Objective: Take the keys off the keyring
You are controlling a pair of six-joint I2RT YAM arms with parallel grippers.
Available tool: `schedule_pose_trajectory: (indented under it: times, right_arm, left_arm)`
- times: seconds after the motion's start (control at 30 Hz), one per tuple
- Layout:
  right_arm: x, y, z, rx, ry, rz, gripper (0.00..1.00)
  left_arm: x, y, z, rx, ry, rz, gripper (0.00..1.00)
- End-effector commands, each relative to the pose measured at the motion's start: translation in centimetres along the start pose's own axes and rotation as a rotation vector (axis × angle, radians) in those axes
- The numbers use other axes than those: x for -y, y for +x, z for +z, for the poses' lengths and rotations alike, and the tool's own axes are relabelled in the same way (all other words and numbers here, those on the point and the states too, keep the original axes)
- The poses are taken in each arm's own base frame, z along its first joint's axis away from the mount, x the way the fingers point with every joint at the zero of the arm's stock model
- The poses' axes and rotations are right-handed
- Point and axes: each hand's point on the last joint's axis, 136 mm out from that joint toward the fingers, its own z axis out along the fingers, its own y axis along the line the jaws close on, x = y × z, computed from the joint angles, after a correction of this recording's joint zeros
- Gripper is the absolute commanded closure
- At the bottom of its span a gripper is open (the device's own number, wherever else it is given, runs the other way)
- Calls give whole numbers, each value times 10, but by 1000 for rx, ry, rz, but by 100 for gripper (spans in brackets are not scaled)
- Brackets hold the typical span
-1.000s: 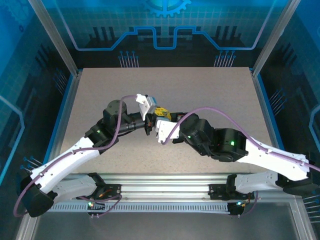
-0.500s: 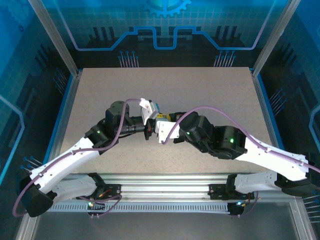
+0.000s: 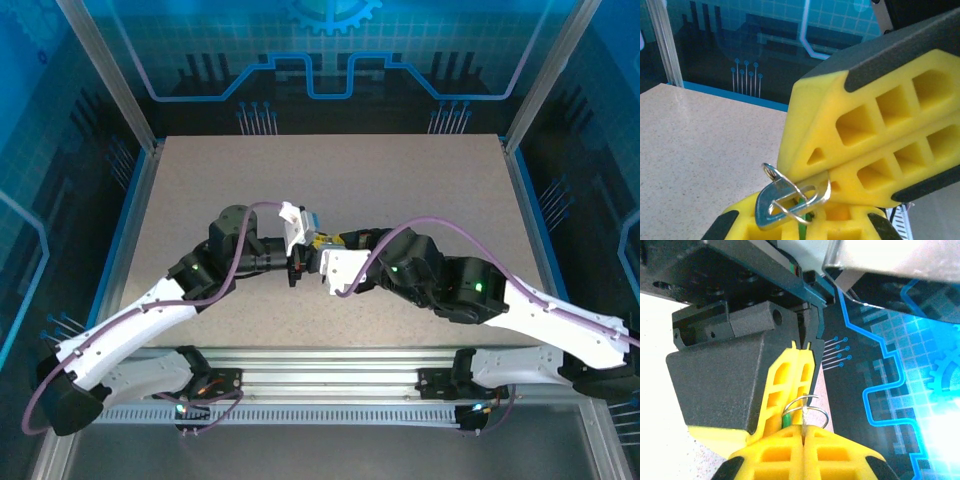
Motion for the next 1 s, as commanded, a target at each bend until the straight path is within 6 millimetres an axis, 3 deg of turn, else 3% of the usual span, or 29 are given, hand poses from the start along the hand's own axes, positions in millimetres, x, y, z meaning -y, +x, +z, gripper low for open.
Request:
schedule_pose_trajectory:
  times: [0.0,0.43,0.97]
  right_arm:
    - [-34,-14,12,96,-119,-57,100]
    - [-54,-1,-5,117,-153,-252,100]
    - [-60,6,-1,113,-89,-432,100]
  left_arm:
    - [37,-46,-8,163,152,89,100]
    - [32,-47,-14,156,141,62,100]
    - [20,-47,-14,153,108,38,100]
